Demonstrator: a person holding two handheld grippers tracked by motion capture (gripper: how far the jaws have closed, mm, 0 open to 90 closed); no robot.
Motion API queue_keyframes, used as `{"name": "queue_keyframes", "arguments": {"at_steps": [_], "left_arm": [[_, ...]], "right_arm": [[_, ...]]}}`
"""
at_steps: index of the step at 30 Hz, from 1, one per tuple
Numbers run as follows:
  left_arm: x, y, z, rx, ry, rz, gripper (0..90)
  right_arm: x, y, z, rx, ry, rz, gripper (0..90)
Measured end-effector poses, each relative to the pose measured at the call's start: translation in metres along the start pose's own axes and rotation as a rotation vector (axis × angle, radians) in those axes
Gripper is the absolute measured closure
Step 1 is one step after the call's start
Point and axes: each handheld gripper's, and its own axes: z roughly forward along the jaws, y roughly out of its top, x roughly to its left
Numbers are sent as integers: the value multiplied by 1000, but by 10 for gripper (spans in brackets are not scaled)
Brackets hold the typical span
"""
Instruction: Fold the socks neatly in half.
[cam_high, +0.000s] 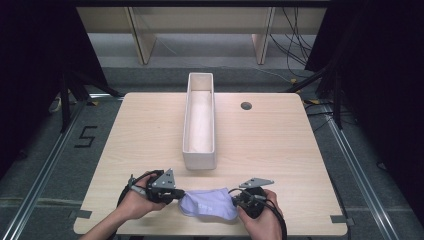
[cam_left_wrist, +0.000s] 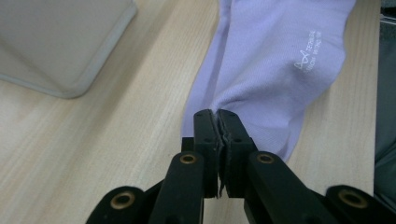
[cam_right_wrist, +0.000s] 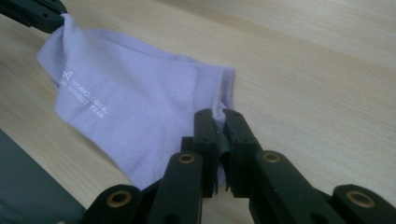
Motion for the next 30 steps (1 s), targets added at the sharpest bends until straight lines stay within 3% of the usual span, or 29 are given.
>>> {"name": "queue_keyframes", "arguments": {"at_steps": [2,3,4,5,7,9,12,14,15,16,17,18,20,22,23,25,26,28,30], "left_arm": [[1,1,-2,-4,5,-3,867],[2,2,-3,2,8,0,867],[2,2,-3,1,6,-4,867],[3,1,-2,4,8,-3,867],[5,0,1,16,4,-7,866],[6,-1,4,22,-3,-12,865],[7,-2,7,26,-2,-23,851],[8,-3,7,26,17,-42,790],[10,-2,3,65,20,-9,729],[7,-3,2,23,26,-56,687],[9,-2,-4,43,21,-30,658],[6,-1,-6,4,27,-64,627],[5,1,-14,-25,36,-69,598],[2,6,-23,-77,43,-92,600],[0,8,-25,-104,36,-103,626],[-7,12,-23,-136,9,-112,667],[-10,13,-20,-134,-6,-105,686],[-15,14,-14,-123,-29,-91,705],[-21,13,1,-77,-59,-69,727]], "right_arm": [[-2,2,-1,-16,-9,-38,850],[-1,2,-1,-18,-6,-21,849],[-3,3,-1,-28,-12,-47,849],[-1,3,0,-19,-8,-20,848],[-3,3,3,-13,-10,-33,845],[-3,2,8,11,-9,-15,839],[-5,1,13,24,-29,-36,801],[-7,0,15,44,-46,-45,767],[-7,-1,16,28,-49,-38,745],[-9,0,15,25,-54,-61,738],[-8,-1,12,30,-50,-44,734],[-8,0,10,24,-50,-43,733],[-8,2,5,7,-49,-38,733],[-9,6,2,-9,-46,-27,733],[-11,8,1,-16,-53,-52,734],[-11,12,3,-14,-47,-37,737],[-10,13,5,-4,-45,-19,742],[-12,16,10,14,-43,-51,744],[-12,17,15,30,-22,-47,738]]}}
